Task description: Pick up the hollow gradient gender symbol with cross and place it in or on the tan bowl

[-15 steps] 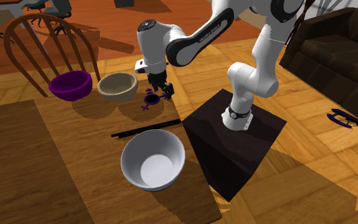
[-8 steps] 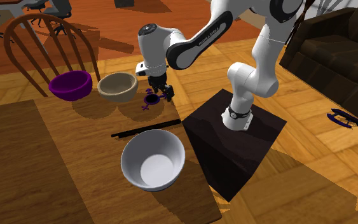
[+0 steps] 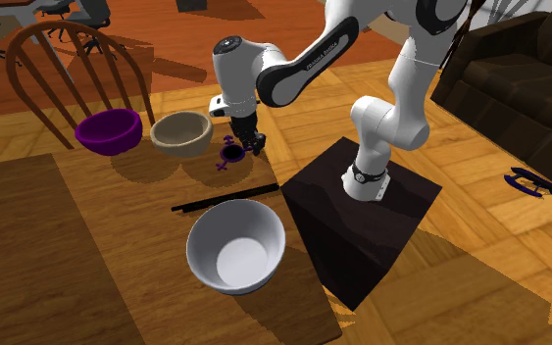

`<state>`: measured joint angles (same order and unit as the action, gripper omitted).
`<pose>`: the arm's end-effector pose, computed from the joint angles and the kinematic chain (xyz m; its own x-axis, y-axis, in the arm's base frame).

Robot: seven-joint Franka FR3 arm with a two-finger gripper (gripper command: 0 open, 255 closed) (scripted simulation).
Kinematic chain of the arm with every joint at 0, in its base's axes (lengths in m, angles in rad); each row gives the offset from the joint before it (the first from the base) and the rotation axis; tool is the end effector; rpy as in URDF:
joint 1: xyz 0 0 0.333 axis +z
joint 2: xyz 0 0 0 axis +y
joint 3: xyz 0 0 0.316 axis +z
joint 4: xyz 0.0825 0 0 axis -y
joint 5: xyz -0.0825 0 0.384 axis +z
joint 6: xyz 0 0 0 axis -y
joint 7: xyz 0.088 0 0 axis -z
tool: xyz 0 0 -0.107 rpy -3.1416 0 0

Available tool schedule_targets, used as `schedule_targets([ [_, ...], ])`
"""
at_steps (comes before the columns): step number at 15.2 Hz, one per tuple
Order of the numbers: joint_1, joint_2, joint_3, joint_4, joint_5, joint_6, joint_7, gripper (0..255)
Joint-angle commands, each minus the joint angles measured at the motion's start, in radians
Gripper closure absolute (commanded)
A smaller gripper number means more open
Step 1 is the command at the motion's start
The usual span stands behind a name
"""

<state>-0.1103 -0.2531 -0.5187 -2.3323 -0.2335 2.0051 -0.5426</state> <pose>0.3616 -0.2853 0.4158 0.9910 0.0421 -0.1274 0.0439 -0.9990 0.0121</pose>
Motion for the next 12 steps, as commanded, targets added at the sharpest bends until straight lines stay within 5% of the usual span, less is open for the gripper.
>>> schedule_targets([
  [1,-0.001,0.001,-0.001,-0.001,-0.001,0.0,0.0,255],
  [12,0.0,-0.04,0.018,0.073,-0.004,-0.113,0.002,255],
])
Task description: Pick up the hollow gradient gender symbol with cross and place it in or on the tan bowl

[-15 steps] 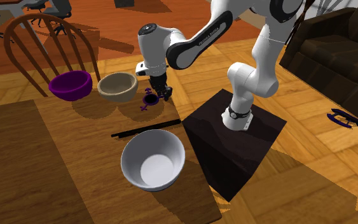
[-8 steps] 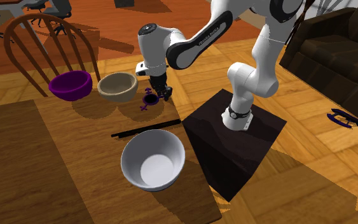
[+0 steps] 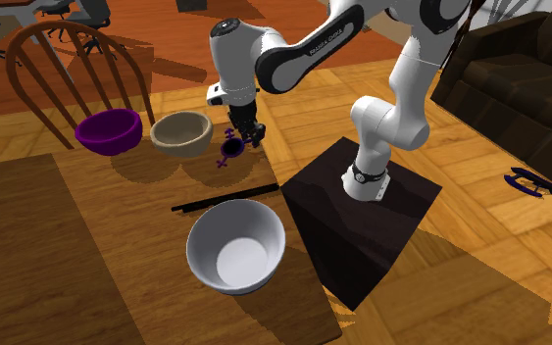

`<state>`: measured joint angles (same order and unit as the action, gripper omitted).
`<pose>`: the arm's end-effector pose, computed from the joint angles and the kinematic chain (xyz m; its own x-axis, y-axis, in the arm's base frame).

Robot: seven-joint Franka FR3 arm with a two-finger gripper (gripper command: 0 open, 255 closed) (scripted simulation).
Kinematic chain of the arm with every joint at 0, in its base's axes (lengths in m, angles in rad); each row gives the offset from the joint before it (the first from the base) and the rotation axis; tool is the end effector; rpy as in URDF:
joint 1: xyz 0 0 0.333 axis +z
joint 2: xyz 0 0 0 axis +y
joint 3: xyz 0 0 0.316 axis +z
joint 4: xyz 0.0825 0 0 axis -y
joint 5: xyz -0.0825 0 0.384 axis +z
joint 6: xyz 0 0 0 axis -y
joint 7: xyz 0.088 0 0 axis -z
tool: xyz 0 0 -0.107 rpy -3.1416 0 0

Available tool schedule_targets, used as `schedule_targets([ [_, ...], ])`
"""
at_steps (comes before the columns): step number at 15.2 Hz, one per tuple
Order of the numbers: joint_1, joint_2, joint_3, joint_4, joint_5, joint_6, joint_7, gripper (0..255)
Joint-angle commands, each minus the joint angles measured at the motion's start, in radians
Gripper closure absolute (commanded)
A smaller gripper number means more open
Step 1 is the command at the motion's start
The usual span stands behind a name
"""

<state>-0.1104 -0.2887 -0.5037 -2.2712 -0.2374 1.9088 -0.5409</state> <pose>0.3611 -0.2855 0.4509 0.9908 0.0412 -0.1288 0.0431 -0.9990 0.0120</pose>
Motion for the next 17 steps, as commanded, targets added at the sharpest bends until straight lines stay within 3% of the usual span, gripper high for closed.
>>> schedule_targets([
  [1,0.001,-0.009,0.005,0.022,0.0,-0.031,0.0,255],
  [17,0.008,-0.037,0.034,0.212,0.01,-0.248,-0.013,255],
])
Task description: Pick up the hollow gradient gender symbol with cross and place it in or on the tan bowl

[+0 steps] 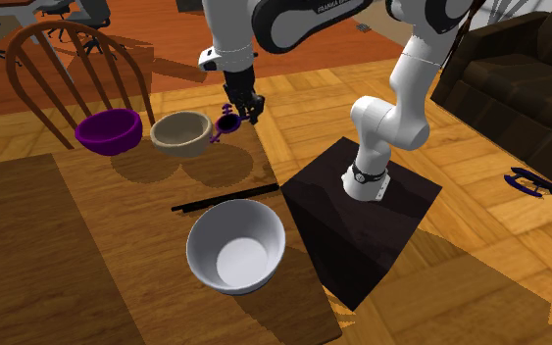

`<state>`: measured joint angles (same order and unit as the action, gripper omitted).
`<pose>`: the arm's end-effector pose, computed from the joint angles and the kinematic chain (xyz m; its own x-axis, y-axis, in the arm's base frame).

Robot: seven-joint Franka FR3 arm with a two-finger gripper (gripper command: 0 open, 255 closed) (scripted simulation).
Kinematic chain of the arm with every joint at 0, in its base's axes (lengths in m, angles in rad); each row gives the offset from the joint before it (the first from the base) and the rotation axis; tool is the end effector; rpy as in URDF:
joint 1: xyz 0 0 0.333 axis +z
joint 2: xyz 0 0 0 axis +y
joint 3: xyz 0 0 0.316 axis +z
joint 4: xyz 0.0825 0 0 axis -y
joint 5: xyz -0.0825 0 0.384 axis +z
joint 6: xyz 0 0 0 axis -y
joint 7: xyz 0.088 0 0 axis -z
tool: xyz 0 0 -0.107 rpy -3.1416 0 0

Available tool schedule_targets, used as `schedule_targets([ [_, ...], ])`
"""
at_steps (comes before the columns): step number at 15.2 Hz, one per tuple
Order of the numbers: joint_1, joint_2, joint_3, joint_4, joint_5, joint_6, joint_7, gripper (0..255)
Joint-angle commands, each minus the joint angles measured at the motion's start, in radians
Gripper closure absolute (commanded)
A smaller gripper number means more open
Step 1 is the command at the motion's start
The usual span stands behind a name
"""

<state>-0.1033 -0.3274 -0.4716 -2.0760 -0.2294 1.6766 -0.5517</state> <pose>0.3610 -0.2852 0.5407 0.9908 0.0412 -0.1288 0.0431 -0.9990 0.0119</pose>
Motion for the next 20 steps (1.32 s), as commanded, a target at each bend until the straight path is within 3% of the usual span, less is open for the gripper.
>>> schedule_targets([
  [1,0.001,0.002,0.003,0.03,0.003,-0.029,-0.003,255],
  [8,0.006,0.009,0.01,0.124,0.01,-0.115,-0.013,255],
  [15,-0.018,0.326,-0.104,0.434,0.133,-0.123,-0.185,255],
  [20,-0.104,0.572,-0.143,0.71,0.265,-0.185,-0.302,255],
])
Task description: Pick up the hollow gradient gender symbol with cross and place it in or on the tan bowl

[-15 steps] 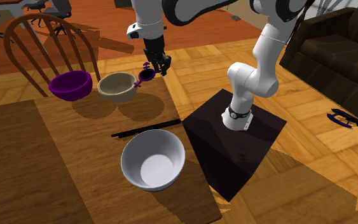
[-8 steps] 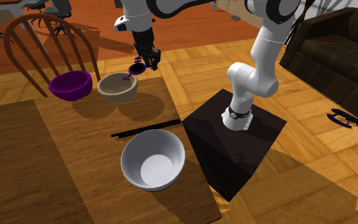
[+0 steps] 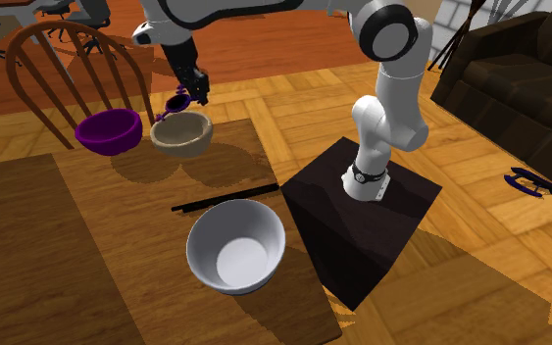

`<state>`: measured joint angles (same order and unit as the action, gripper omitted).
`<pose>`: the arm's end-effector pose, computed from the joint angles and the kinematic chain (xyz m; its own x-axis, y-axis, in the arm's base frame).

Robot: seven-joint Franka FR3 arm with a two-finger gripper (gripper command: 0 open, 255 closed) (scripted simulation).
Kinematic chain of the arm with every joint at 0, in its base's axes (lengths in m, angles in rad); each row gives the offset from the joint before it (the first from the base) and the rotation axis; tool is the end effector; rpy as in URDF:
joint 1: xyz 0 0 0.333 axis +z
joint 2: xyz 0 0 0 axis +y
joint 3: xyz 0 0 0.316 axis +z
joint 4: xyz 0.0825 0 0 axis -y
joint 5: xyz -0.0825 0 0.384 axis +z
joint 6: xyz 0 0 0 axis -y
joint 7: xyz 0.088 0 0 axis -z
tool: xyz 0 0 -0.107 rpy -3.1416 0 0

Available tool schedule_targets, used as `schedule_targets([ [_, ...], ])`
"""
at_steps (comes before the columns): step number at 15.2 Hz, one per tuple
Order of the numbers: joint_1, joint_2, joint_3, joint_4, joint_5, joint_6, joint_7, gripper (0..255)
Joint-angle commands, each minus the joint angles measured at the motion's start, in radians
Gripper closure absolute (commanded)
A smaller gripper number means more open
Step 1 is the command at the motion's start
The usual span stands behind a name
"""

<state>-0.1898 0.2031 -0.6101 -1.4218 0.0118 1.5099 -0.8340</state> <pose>0.4435 -0.4033 0.5908 0.9908 0.0384 -0.1297 0.0402 -0.9991 0.0116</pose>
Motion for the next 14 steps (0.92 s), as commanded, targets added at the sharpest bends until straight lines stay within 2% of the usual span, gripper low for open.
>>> schedule_targets([
  [1,-0.016,0.037,-0.002,0.036,0.02,-0.003,-0.017,255],
  [14,0.005,0.009,0.004,-0.18,0.005,0.188,0.004,255],
])
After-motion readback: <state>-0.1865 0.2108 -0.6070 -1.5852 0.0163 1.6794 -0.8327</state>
